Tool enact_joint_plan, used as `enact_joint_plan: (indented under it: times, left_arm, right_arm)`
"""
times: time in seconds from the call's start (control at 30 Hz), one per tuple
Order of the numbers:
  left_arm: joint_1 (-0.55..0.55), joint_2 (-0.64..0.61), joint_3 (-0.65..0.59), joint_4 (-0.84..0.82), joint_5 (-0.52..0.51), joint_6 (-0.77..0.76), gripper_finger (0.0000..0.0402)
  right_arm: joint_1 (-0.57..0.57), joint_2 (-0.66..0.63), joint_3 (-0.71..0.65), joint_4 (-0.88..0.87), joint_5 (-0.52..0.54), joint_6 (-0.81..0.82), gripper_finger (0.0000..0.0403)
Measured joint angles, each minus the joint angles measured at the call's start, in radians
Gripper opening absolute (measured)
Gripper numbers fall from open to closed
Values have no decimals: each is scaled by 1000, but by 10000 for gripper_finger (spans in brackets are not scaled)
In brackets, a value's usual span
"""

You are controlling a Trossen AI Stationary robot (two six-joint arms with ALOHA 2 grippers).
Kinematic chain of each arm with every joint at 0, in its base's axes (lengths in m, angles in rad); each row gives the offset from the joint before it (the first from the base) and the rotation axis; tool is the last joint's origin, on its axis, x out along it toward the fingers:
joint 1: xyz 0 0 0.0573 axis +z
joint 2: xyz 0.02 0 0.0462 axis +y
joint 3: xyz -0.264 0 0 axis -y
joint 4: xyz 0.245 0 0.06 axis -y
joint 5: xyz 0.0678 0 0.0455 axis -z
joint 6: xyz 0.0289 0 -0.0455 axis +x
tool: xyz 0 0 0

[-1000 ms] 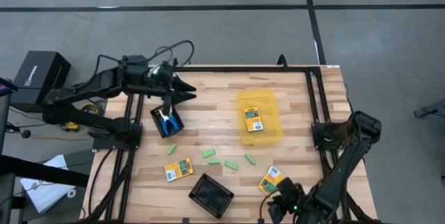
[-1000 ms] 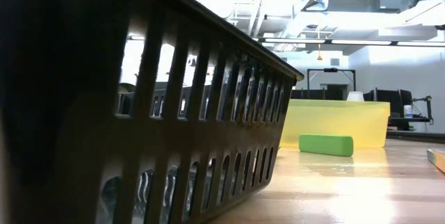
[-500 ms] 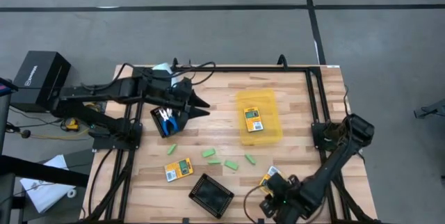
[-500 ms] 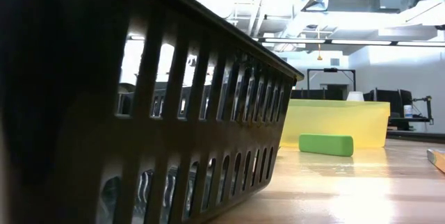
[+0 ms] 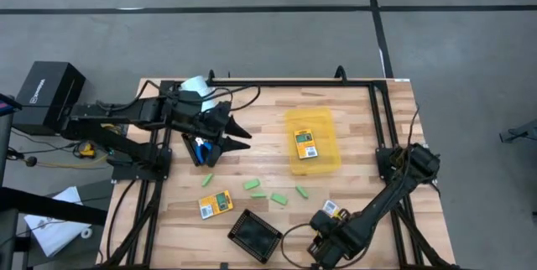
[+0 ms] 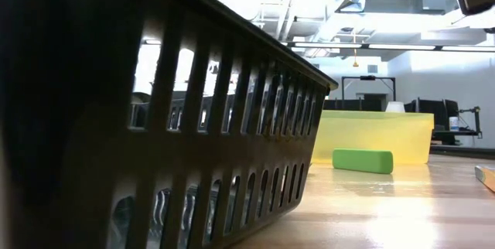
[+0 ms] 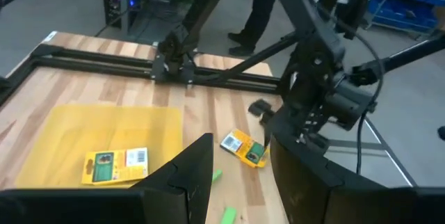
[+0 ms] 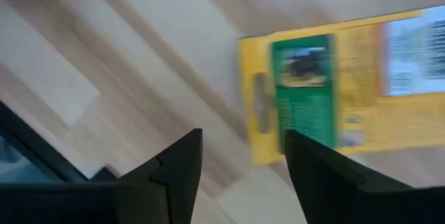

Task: Pick & Place School Supplies
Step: Put the right crayon box into the yellow bin

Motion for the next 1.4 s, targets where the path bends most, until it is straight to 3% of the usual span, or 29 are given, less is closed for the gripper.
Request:
enact_joint_plan:
  times: [0.63, 0.83, 1.0, 1.4]
  left_arm:
    - [-27, -5, 0, -2, -27, 33, 138]
    - [-27, -5, 0, -2, -29, 55, 138]
    - [-27, -5, 0, -2, -29, 53, 138]
    - [-36, -5, 0, -3, -30, 85, 138]
  right_arm:
    - [4, 29, 15, -65, 52, 49, 189]
    - [4, 29, 7, -78, 54, 53, 156]
    - [4, 29, -7, 35, 54, 40, 133]
    - [-2, 29, -12, 25, 77, 47, 179]
